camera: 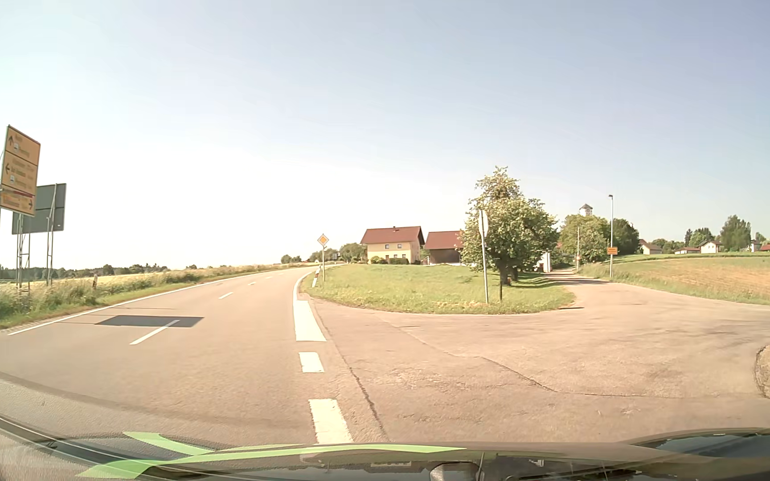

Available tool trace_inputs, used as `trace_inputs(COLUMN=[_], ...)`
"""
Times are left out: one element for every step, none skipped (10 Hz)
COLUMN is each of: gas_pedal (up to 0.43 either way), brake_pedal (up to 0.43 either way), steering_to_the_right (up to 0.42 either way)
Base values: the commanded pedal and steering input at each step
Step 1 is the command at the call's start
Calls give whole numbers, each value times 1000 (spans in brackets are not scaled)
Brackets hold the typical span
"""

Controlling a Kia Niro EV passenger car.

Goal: Follow the waypoints while adhering to traffic rules and regulations

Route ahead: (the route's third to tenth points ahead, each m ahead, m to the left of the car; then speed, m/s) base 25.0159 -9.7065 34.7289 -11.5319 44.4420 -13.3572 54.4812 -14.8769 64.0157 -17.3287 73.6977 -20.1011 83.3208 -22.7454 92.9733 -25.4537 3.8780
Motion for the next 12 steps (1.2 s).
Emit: trace_inputs(gas_pedal=[0, 0, 0, 0, 0, 0, 0, 59, 138, 197, 299, 370], brake_pedal=[232, 232, 226, 226, 207, 183, 146, 85, 18, 0, 0, 0], steering_to_the_right=[263, 269, 278, 289, 290, 290, 290, 295, 298, 300, 300, 303])
